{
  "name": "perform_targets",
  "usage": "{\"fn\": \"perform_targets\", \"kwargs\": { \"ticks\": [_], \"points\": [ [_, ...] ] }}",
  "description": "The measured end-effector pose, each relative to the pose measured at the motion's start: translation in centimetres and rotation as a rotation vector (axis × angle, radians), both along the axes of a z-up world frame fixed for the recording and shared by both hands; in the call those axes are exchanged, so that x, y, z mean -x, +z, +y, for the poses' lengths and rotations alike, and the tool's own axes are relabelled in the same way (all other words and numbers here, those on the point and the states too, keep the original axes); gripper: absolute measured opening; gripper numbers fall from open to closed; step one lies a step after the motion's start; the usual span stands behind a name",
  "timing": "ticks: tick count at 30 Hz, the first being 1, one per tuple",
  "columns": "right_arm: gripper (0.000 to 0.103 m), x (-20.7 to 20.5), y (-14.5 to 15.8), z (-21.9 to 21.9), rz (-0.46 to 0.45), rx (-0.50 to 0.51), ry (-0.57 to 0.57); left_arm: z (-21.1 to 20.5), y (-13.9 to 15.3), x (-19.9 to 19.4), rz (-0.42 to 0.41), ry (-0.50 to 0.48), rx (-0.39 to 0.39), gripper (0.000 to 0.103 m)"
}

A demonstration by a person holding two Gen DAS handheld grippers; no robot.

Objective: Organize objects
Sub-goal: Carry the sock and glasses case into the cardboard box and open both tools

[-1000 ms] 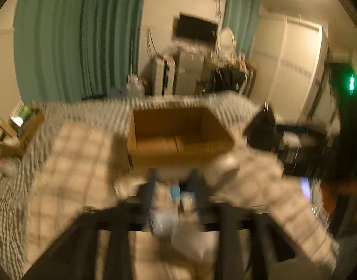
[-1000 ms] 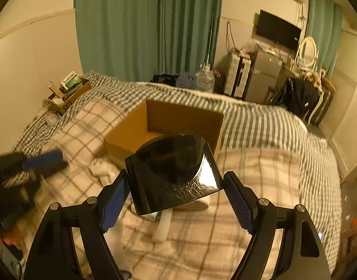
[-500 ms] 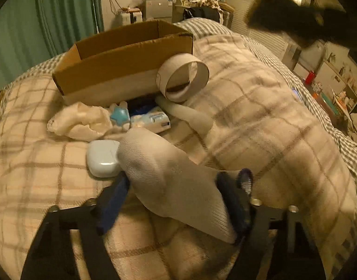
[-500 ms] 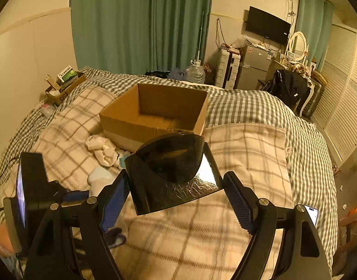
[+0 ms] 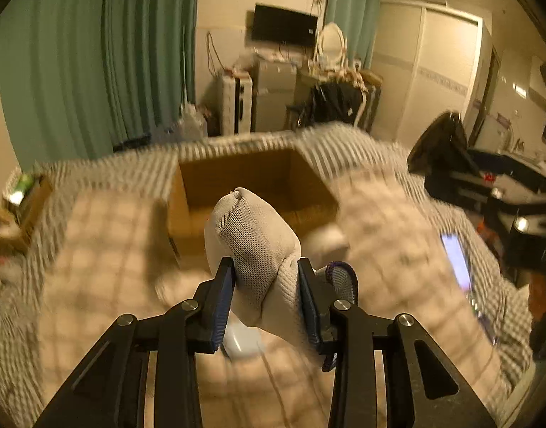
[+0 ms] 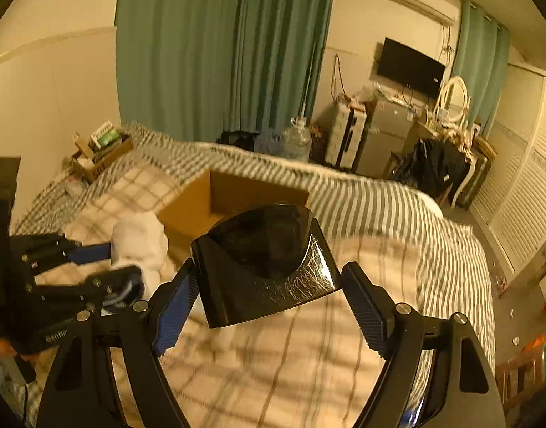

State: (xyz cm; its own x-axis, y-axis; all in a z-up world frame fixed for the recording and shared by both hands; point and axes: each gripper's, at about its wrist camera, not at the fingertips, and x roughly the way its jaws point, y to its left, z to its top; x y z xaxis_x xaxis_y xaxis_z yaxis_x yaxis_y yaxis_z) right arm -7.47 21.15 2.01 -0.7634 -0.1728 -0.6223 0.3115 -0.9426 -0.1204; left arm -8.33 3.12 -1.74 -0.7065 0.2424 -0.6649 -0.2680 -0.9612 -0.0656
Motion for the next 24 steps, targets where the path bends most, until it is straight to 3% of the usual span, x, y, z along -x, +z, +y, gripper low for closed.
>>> {"fn": "perform_targets", "kwargs": {
  "ticks": [5, 9, 13, 21, 24],
  "points": [
    [0.08, 4.9, 3.5, -0.9, 0.011, 0.033, 0.036, -0.7, 3.6, 4.6, 0.073, 0.027, 0.032, 0.035],
    [0.08, 9.4, 3.8, -1.8, -0.011, 0.039, 0.042, -1.3, 3.7, 9.0, 0.071, 0.032, 0.036, 0.035],
    [0.08, 14.0, 1.5, -2.7, -0.061, 0.037, 0.033, -2.4, 1.7, 12.9, 0.011, 0.039, -0.019, 0.035],
    [0.08, 20.2, -6.9, -3.3, -0.184, 0.013, 0.031, -2.6, -4.1, 18.3, -0.074, 0.032, -0.03, 0.035],
    [0.08, 21.2, -9.0, -3.0, -0.194, 0.045, 0.03, -2.0, -5.3, 19.1, -0.073, 0.021, 0.002, 0.038]
  ]
}}
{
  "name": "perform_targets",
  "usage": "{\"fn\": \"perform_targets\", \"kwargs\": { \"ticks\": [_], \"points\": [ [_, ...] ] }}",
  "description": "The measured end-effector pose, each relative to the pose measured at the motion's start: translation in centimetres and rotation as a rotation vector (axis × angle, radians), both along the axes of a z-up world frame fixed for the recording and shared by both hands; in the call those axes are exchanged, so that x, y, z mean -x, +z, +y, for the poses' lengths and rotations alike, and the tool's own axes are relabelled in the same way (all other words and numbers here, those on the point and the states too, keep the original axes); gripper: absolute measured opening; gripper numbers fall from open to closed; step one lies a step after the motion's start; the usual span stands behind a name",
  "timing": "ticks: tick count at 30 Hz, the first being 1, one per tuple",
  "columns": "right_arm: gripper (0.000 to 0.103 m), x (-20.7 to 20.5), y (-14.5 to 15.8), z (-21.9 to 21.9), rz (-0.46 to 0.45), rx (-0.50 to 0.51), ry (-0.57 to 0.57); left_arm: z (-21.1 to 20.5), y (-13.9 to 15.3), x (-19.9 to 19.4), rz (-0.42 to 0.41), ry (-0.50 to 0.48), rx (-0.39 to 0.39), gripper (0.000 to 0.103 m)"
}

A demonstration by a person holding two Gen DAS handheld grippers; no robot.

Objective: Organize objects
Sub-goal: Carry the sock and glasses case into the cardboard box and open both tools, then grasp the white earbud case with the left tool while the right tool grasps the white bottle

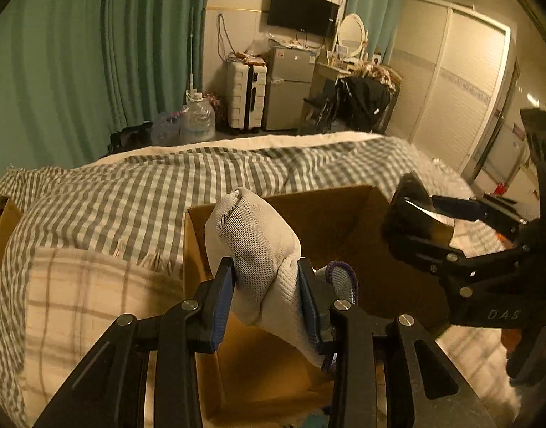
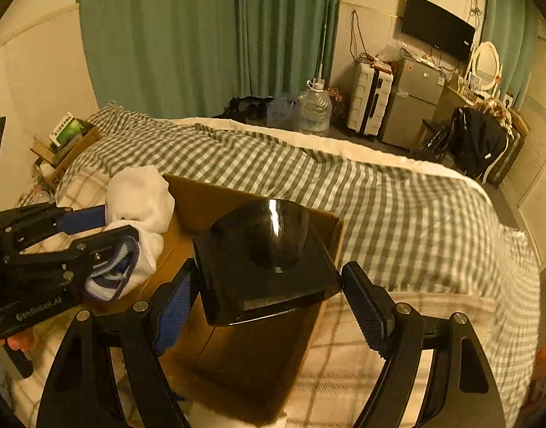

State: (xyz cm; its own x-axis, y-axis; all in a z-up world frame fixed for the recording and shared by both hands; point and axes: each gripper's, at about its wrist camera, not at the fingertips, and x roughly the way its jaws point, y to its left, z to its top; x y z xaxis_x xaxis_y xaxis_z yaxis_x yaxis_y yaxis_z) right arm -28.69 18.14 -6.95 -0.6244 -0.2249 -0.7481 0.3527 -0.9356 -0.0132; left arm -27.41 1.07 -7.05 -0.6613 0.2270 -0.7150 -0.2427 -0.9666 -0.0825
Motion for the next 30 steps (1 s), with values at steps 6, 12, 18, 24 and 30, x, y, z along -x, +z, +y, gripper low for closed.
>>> {"fn": "perform_targets", "kwargs": {
  "ticks": [6, 12, 18, 24, 30],
  "points": [
    [0.094, -0.7, 1.6, 1.5, 0.078, 0.112, 0.0, 0.1, -0.2, -0.2, 0.023, -0.023, -0.003, 0.069],
    [0.094, -3.1, 4.5, 2.5, 0.116, 0.037, -0.056, -1.0, 2.7, -2.4, 0.058, 0.045, -0.05, 0.083],
    [0.094, -8.3, 8.2, 3.9, 0.136, -0.011, -0.1, -1.1, 6.9, -7.4, 0.121, 0.058, 0.003, 0.085],
    [0.094, -15.3, 11.3, 3.8, 0.186, -0.032, -0.079, -0.9, 9.3, -12.3, 0.17, 0.066, 0.009, 0.094],
    [0.094, -20.2, 11.5, 3.5, 0.232, -0.065, -0.07, -0.8, 8.4, -16.7, 0.176, 0.113, 0.025, 0.094]
  ]
}}
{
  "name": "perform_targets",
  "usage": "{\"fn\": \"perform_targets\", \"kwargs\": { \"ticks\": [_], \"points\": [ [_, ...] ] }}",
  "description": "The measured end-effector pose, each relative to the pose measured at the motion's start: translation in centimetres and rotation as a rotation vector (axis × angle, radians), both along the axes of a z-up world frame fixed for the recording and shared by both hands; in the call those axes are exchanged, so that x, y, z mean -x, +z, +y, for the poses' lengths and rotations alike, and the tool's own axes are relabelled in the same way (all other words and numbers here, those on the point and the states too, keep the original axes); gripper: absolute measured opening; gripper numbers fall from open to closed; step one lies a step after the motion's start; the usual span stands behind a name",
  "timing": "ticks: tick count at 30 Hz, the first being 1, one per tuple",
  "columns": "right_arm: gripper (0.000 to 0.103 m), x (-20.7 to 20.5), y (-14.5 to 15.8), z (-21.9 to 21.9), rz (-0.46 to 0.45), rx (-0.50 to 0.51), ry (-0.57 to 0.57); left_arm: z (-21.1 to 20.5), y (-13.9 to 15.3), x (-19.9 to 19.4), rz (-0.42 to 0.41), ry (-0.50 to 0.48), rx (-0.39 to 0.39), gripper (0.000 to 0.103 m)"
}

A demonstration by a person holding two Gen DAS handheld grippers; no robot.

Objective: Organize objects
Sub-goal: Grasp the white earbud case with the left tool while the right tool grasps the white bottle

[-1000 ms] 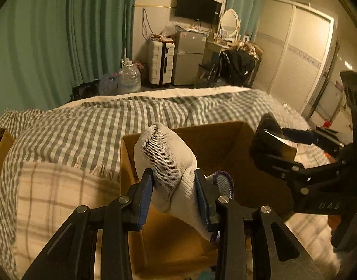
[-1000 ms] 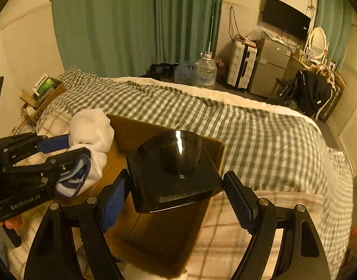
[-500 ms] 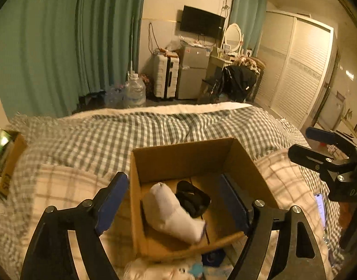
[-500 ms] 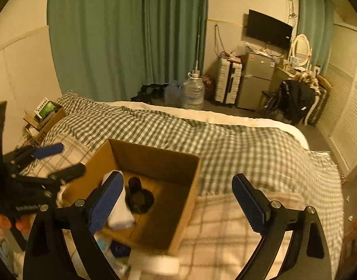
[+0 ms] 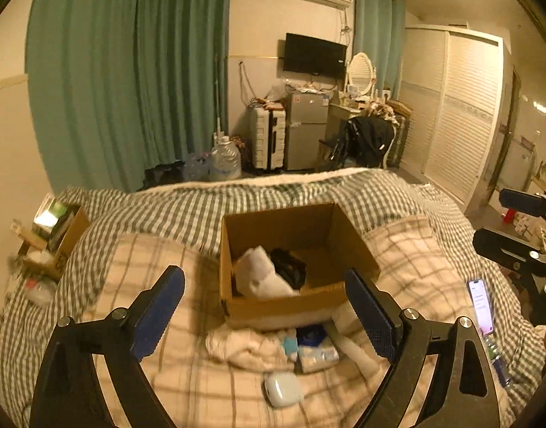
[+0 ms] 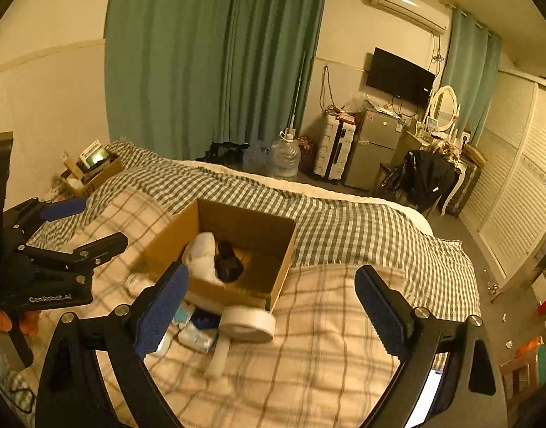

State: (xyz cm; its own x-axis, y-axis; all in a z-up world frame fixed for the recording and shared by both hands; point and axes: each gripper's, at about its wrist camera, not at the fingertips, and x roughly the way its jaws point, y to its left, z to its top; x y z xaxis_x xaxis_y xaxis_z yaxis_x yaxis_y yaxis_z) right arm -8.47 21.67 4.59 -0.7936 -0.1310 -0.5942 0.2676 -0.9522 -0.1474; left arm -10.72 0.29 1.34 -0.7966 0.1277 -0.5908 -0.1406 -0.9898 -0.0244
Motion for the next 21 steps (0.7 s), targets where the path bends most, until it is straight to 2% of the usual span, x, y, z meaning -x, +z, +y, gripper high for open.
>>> {"fn": "perform_targets", "kwargs": {
  "ticks": [3, 7, 10, 13, 14, 16, 17, 18, 21],
  "points": [
    [0.094, -1.1, -2.0, -0.4, -0.006, -0.015, -0.02, 0.4, -2.3, -1.1, -0.023, 0.027, -0.009, 0.094],
    [0.094, -1.1, -6.0, -0.7, -0.041, -0.025, -0.053, 1.1, -6.1, -1.7, -0.061, 0.051, 0.003, 0.094],
    [0.094, -0.5, -9.2, -0.9, -0.061, -0.058, -0.099, 1.6, -10.0, -1.3, -0.151, 0.056, -0.012, 0.094],
    [0.094, 0.2, -11.5, -0.5, -0.094, -0.029, -0.116, 2.3, -13.3, -1.0, -0.229, 0.03, -0.01, 0.093],
    [0.094, 0.4, -12.2, -0.3, -0.109, -0.009, -0.119, 2.6, -14.4, -1.0, -0.258, 0.027, 0.003, 0.09],
    [0.094, 0.9, -13.6, 0.2, -0.145, 0.035, -0.117, 3.4, -16.2, -0.7, -0.309, 0.006, 0.036, 0.074],
    [0.094, 1.1, -14.0, 0.3, -0.156, 0.045, -0.117, 3.8, -17.1, -0.6, -0.343, -0.004, 0.054, 0.059],
    [0.094, 1.2, -14.5, 0.3, -0.167, 0.05, -0.116, 4.0, -17.5, -0.5, -0.359, 0.0, 0.069, 0.053],
    [0.094, 1.4, -15.6, 0.3, -0.188, 0.057, -0.109, 4.5, -18.4, -0.3, -0.395, -0.025, 0.072, 0.053]
  ]
}}
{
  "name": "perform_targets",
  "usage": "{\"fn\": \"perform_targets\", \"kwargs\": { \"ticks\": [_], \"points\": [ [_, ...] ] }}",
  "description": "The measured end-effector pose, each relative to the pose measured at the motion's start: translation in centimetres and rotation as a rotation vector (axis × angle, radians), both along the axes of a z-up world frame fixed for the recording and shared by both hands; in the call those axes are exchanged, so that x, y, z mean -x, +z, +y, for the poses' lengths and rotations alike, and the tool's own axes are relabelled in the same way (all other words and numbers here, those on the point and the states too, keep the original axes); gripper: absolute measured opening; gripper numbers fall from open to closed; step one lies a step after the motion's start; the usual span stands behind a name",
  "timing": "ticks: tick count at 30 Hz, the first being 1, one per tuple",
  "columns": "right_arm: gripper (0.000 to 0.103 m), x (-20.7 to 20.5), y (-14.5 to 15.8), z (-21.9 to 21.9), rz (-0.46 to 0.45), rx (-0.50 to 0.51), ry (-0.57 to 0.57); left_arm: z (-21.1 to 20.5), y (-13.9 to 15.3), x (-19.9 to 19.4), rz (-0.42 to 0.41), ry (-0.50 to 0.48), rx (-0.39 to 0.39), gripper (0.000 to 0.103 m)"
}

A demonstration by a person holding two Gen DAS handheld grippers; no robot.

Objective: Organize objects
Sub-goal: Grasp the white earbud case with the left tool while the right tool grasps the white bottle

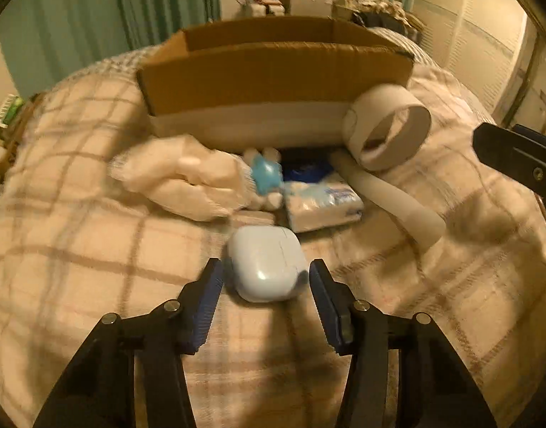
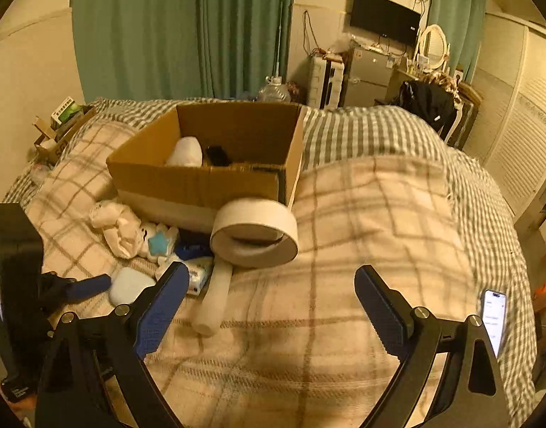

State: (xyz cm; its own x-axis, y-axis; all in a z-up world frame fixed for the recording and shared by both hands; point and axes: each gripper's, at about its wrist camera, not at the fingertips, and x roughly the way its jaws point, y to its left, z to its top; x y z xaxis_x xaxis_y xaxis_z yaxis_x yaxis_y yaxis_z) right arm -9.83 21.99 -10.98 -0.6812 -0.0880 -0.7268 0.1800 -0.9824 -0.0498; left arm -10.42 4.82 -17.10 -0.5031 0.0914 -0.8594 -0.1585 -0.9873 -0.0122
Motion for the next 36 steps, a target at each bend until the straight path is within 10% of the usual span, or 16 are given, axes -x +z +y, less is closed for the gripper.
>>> {"fn": "perform_targets", "kwargs": {
  "ticks": [20, 25, 36],
  "points": [
    [0.061, 0.4, -3.5, -4.6, -0.118, -0.054, 0.128, -4.1, 3.6, -3.5, 0.109, 0.13, -0.143, 0.051],
    [0.026, 1.6, -6.7, -5.9, -0.227, -0.129, 0.148, -3.7, 3.2, -3.6, 0.094, 0.102, -0.161, 0.051],
    [0.018, -2.6, -1.8, -3.9, -0.095, -0.046, 0.131, -4.1, 4.6, -4.0, 0.105, 0.092, -0.175, 0.051]
  ]
}}
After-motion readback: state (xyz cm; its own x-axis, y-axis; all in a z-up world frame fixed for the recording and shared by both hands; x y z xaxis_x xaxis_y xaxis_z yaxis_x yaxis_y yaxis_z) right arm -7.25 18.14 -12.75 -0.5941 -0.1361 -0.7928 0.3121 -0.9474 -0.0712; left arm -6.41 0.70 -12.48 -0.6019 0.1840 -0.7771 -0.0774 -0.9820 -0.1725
